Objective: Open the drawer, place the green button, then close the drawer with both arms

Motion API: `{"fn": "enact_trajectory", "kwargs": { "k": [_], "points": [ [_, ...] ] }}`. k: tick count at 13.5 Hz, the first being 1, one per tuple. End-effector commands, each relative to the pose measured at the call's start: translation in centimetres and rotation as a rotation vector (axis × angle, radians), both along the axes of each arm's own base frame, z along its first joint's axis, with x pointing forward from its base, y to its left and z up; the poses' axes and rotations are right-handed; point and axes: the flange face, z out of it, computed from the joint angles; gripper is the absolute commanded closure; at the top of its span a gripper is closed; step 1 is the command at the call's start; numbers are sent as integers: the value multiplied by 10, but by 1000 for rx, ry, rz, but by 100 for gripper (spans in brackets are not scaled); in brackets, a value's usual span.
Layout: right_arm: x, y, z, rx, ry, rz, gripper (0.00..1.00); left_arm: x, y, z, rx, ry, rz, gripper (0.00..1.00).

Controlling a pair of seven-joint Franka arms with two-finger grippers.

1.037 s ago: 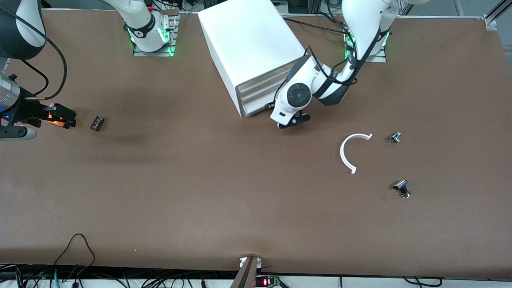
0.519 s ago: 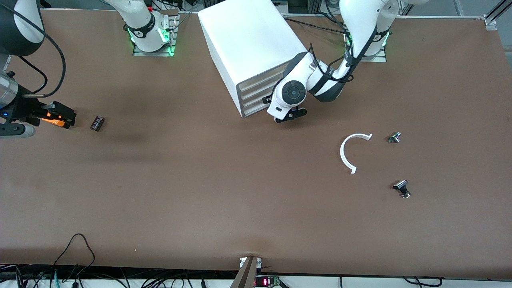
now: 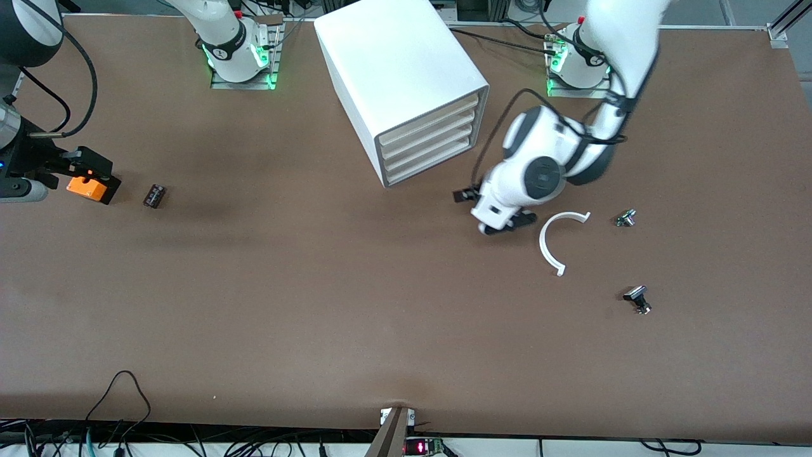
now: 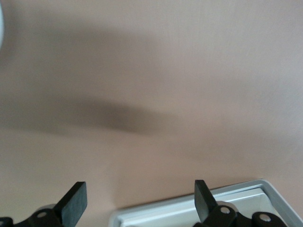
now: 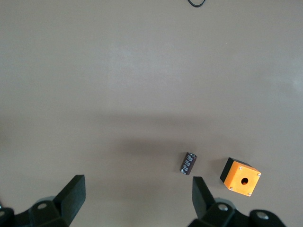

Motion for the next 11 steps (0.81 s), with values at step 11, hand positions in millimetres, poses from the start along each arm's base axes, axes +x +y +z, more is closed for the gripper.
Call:
{"fn": "enact_trajectory", "kwargs": {
  "k": [11],
  "points": [
    [-3, 6, -3, 17, 25, 5, 0, 5, 203, 272, 219, -382, -9, 0]
  ]
}}
